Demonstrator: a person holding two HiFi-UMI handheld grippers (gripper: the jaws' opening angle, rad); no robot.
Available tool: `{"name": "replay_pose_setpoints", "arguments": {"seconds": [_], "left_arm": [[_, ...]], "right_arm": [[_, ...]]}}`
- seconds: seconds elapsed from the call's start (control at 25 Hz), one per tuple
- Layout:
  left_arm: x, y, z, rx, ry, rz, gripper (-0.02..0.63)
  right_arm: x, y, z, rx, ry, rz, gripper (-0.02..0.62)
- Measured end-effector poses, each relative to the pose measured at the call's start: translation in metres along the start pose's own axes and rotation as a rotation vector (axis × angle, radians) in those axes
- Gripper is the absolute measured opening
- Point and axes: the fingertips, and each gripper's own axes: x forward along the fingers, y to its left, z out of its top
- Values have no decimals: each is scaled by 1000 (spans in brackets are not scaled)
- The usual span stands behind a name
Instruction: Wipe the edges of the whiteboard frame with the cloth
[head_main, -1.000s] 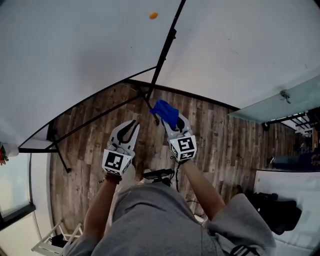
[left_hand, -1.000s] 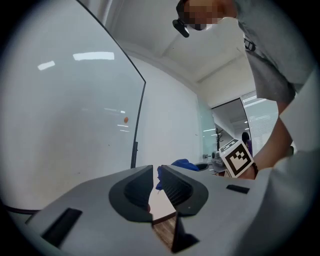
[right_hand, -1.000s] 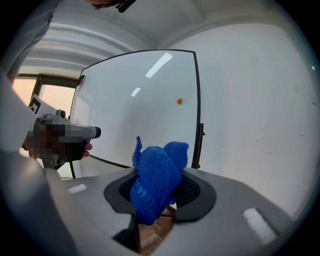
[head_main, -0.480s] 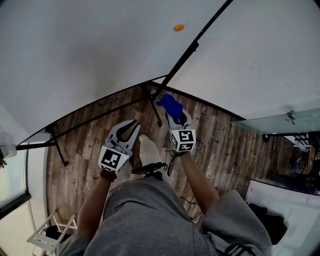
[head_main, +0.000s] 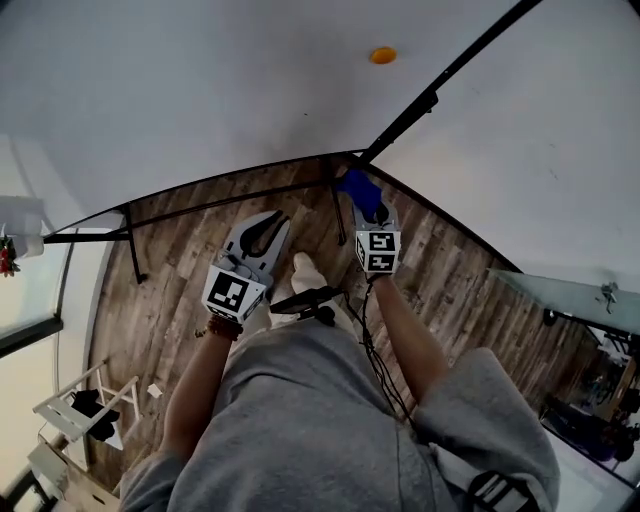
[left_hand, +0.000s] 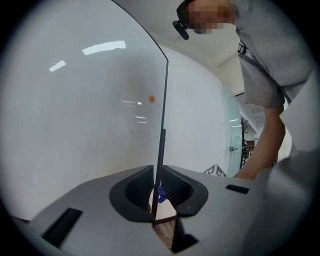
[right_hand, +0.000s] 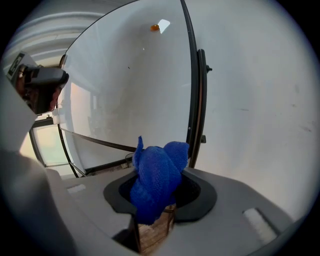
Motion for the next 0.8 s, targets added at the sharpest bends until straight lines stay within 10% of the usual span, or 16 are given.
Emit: {"name": "replay_pose_setpoints", "arguments": {"seconds": [0.8], "left_arm": [[27, 9, -29, -48, 58, 182, 46]], "right_arm": [[84, -49, -54, 145, 163, -9, 147]]}}
